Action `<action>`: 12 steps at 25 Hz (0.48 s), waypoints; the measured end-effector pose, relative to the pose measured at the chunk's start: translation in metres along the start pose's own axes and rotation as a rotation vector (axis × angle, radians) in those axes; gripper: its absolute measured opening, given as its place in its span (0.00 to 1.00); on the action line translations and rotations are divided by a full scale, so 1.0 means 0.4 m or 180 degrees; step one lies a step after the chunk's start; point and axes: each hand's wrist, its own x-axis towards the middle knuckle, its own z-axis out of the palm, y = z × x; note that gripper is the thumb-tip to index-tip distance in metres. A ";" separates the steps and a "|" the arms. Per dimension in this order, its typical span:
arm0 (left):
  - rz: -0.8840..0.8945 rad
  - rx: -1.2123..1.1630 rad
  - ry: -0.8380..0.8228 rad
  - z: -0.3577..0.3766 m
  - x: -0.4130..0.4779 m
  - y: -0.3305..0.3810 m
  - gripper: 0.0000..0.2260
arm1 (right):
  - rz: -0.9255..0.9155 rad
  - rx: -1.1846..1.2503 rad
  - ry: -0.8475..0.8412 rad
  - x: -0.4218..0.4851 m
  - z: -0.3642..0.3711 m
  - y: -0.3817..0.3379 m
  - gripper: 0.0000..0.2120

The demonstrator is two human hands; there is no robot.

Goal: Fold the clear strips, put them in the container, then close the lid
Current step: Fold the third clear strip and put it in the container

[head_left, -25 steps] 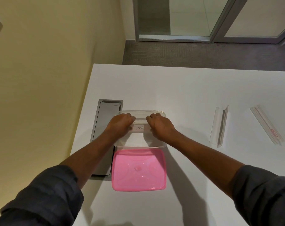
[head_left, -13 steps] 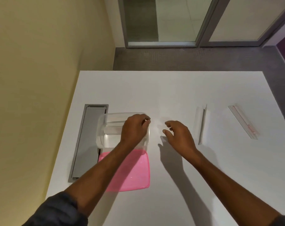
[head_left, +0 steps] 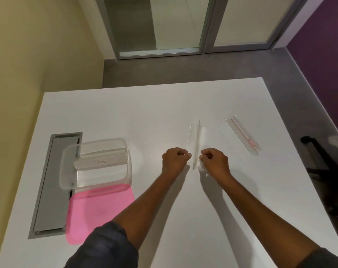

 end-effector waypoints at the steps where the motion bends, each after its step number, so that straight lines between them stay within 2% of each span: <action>1: -0.0030 0.0029 -0.0004 0.024 0.011 0.000 0.08 | 0.0150 0.0130 -0.0054 0.014 -0.003 0.012 0.10; 5: -0.0138 0.0090 -0.0004 0.092 0.046 -0.006 0.08 | 0.0373 0.0170 -0.0202 0.055 0.012 0.036 0.09; 7: -0.0199 0.0094 0.0001 0.108 0.058 -0.016 0.06 | 0.0359 0.0152 -0.0277 0.062 0.027 0.039 0.17; 12: -0.0305 0.0132 0.0022 0.118 0.075 -0.029 0.09 | 0.0452 0.0300 -0.0246 0.078 0.045 0.044 0.10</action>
